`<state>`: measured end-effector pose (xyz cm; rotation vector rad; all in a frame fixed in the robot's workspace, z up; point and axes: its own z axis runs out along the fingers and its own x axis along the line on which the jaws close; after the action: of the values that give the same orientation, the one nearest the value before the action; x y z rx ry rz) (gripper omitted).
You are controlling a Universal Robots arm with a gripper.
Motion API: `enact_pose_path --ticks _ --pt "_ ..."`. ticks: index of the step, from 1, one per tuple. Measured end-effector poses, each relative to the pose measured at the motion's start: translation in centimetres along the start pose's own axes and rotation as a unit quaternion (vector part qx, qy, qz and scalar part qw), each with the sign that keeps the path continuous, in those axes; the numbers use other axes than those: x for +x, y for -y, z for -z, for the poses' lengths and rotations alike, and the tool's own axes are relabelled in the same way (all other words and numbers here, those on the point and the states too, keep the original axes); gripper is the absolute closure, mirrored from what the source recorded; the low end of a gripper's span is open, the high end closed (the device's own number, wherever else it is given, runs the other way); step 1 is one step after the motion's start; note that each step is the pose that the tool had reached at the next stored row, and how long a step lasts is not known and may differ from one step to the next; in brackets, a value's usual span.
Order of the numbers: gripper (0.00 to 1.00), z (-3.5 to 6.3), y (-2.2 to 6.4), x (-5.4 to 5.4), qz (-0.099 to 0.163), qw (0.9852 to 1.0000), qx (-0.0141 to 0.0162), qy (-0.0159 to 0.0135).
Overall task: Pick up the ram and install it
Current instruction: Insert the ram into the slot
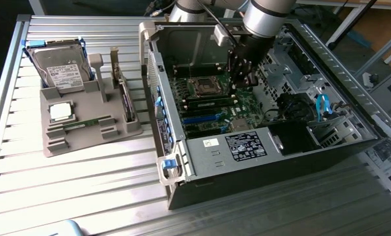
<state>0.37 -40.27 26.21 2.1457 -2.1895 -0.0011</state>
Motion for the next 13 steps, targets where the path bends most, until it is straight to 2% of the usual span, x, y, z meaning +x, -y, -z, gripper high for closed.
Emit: enact_pose_path --ticks 8,10,13 --pt "0.89 0.1 1.75 0.0 -0.001 0.9999 0.0001 -0.0102" --pt "0.89 0.13 2.33 0.0 -0.001 0.9999 0.0001 -0.0139" --pt "0.89 0.17 2.98 -0.1 -0.001 0.9999 0.0001 -0.0168"
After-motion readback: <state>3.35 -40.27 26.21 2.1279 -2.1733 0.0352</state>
